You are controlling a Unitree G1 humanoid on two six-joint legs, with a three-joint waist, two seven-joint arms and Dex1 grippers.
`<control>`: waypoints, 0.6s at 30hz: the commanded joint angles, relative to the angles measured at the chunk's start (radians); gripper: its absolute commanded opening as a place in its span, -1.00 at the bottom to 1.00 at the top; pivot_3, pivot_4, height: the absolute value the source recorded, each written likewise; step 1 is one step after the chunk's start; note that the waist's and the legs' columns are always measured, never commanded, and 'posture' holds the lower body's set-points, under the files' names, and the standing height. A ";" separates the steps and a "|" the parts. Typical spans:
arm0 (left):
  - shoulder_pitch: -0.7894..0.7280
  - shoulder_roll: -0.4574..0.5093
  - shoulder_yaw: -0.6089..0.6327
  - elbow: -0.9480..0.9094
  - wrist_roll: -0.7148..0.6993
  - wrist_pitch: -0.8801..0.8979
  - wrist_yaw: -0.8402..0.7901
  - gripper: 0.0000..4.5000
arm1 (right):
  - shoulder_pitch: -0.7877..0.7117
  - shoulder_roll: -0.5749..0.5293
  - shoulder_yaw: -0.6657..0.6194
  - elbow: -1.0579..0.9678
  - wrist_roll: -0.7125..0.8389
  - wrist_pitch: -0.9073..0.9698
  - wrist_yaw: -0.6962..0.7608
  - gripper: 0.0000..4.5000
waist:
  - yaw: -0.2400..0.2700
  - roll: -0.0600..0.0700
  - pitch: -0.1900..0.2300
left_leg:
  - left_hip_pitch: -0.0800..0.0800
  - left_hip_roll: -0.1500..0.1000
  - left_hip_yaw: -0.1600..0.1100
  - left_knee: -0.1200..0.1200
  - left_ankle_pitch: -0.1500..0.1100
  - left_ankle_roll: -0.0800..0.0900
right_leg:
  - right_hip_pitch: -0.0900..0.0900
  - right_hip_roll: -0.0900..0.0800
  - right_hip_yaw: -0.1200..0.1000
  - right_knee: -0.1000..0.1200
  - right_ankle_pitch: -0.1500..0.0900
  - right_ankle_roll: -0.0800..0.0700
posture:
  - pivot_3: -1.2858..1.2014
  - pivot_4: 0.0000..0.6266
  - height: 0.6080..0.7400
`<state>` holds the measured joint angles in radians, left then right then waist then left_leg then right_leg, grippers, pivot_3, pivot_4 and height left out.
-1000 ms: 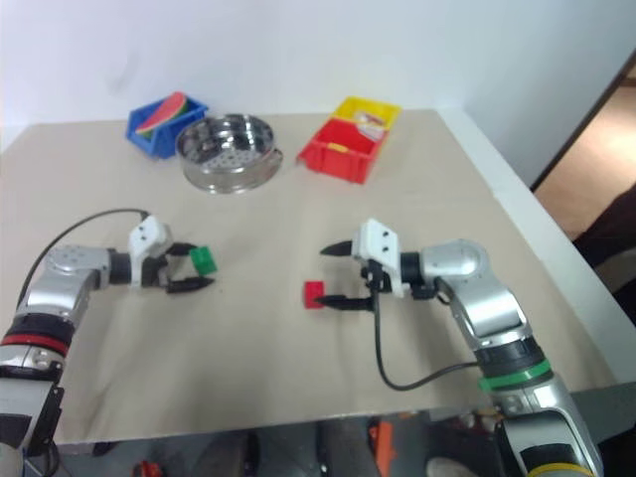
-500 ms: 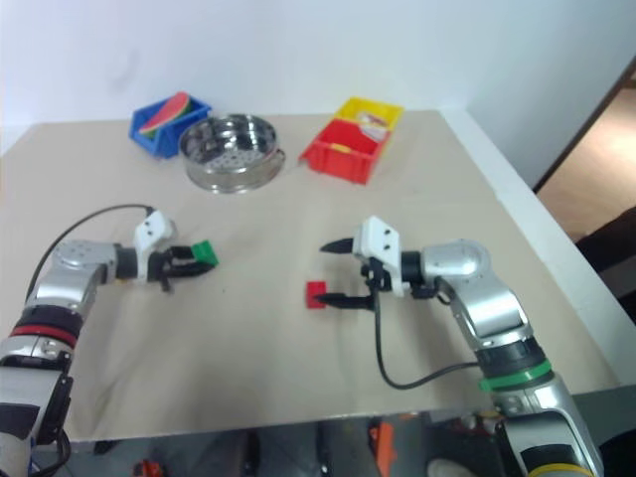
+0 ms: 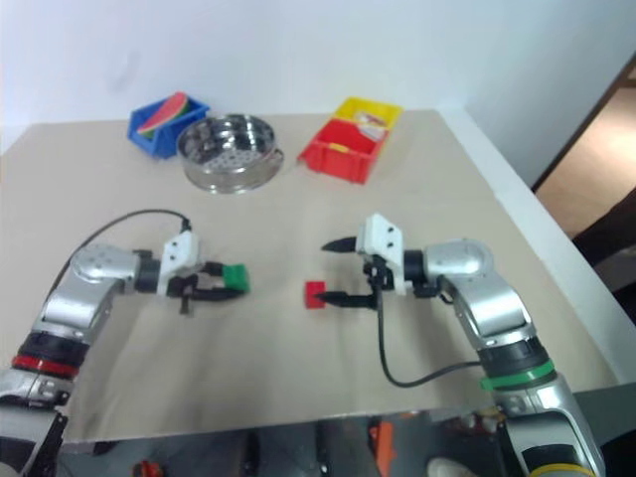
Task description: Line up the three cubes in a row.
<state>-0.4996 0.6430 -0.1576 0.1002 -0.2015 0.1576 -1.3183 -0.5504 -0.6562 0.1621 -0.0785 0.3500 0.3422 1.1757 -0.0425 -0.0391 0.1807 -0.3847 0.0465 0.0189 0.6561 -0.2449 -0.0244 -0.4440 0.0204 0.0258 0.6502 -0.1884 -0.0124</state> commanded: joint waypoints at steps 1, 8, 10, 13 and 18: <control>0.025 0.006 -0.019 -0.117 -0.028 0.069 0.008 -0.41 | -0.014 -0.009 -0.034 -0.043 0.032 0.020 0.007 1.00 | -0.001 0.000 0.000 | 0.000 0.000 0.000 0.000 0.000 0.000 | 0.000 0.000 0.000 0.000 0.000 0.000 | 0.03 -0.52 1.00; 0.034 0.005 -0.044 -0.114 -0.004 0.067 0.031 -0.41 | -0.005 -0.021 -0.037 -0.056 0.046 0.033 0.015 1.00 | 0.000 0.000 0.000 | 0.001 0.000 -0.001 0.000 0.000 0.000 | 0.000 0.001 0.000 0.001 0.000 0.000 | 0.03 -0.52 1.00; 0.029 0.000 -0.048 -0.099 0.003 0.061 0.037 -0.41 | 0.000 -0.025 -0.039 -0.055 0.045 0.027 0.016 1.00 | 0.000 0.000 0.000 | 0.001 0.000 -0.001 0.000 0.000 0.000 | 0.000 0.001 0.000 0.001 0.000 0.000 | 0.03 -0.52 1.00; 0.025 -0.010 -0.049 -0.078 0.005 0.063 0.048 -0.41 | 0.002 -0.026 -0.037 -0.053 0.039 0.019 0.016 1.00 | 0.000 0.000 0.000 | 0.000 0.000 -0.001 0.000 0.000 0.000 | 0.000 0.001 0.000 0.000 0.000 0.000 | 0.03 -0.52 1.00; 0.022 -0.030 -0.064 -0.060 0.007 0.075 0.069 -0.41 | 0.006 -0.025 -0.034 -0.049 0.031 0.007 0.012 1.00 | 0.000 0.000 0.000 | 0.000 0.000 -0.001 0.000 0.000 0.000 | 0.000 0.001 0.000 0.000 0.000 0.000 | 0.03 -0.52 1.00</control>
<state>-0.4611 0.6133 -0.2237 0.0490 -0.1940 0.2260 -1.2581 -0.5472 -0.6723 0.1570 -0.0943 0.3780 0.3672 1.1911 -0.0425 -0.0391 0.1807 -0.3844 0.0467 0.0183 0.6561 -0.2447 -0.0242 -0.4440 0.0214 0.0259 0.6505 -0.1884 -0.0125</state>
